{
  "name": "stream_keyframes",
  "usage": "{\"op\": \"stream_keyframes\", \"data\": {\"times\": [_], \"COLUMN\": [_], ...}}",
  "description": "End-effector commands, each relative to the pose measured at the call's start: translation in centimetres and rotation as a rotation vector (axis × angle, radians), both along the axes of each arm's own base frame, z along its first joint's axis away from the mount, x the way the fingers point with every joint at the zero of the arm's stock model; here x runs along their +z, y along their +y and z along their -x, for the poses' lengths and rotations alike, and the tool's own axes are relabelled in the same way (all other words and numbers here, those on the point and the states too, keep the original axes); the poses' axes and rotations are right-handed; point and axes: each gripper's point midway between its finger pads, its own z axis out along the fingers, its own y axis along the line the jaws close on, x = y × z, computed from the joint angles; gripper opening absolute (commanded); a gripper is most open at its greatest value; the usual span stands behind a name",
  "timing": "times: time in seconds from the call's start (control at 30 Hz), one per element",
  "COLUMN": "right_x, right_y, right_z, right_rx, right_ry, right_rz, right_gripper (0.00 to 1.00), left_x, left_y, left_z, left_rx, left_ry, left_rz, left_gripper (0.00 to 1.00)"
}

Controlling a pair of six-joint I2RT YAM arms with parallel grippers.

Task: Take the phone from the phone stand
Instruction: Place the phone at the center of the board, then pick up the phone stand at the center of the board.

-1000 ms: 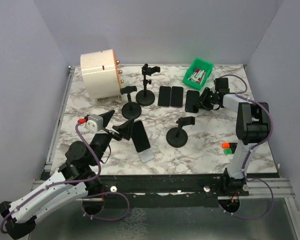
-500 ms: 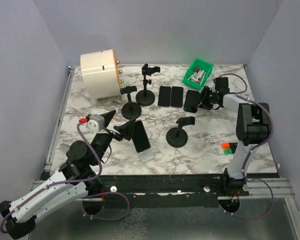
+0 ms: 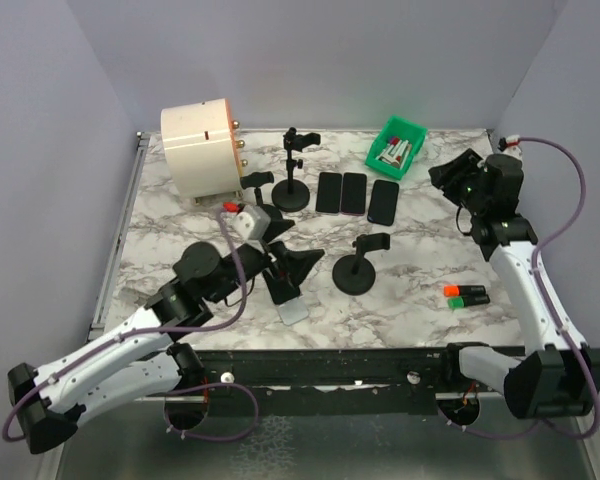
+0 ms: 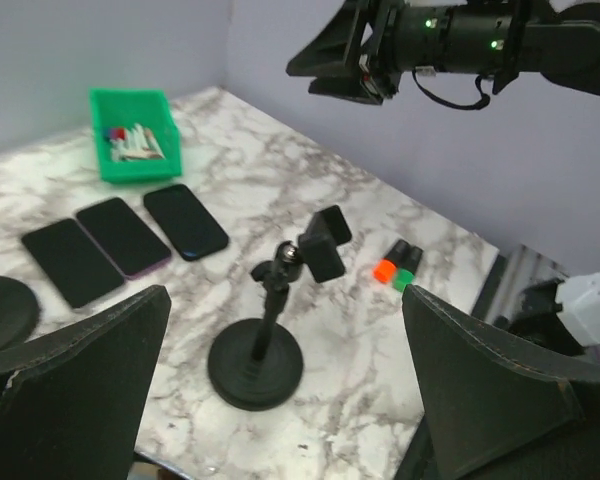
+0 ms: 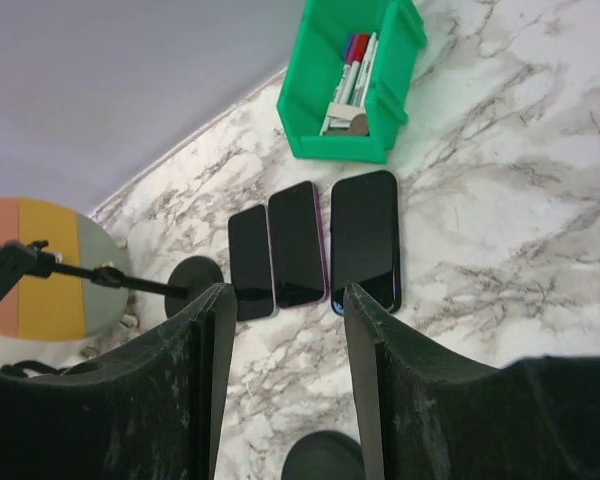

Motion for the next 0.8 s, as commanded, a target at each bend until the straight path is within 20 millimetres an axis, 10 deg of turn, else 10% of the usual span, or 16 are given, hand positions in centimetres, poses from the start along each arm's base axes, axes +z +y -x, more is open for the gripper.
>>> {"op": "stream_keyframes", "data": {"times": [0.0, 0.37, 0.77], "right_x": [-3.1, -2.1, 0.0], "right_y": [-0.5, 0.0, 2.8], "right_z": [4.8, 11.4, 12.7], "right_rx": [-0.036, 0.002, 0.127], "right_ry": [0.077, 0.055, 0.015], "right_rz": [-0.009, -0.023, -0.135], "right_gripper": [0.52, 0.52, 0.52], "left_x": [-0.9, -3.4, -6.6], "left_y": [-4.5, -9.7, -13.3], "left_z": [1.6, -1.1, -3.8], "left_rx": [-0.211, -0.209, -0.144], "left_ry": [0.175, 0.348, 0.362], "left_rz": [-0.036, -0.065, -0.166], "left_gripper": [0.99, 0.99, 0.98]}}
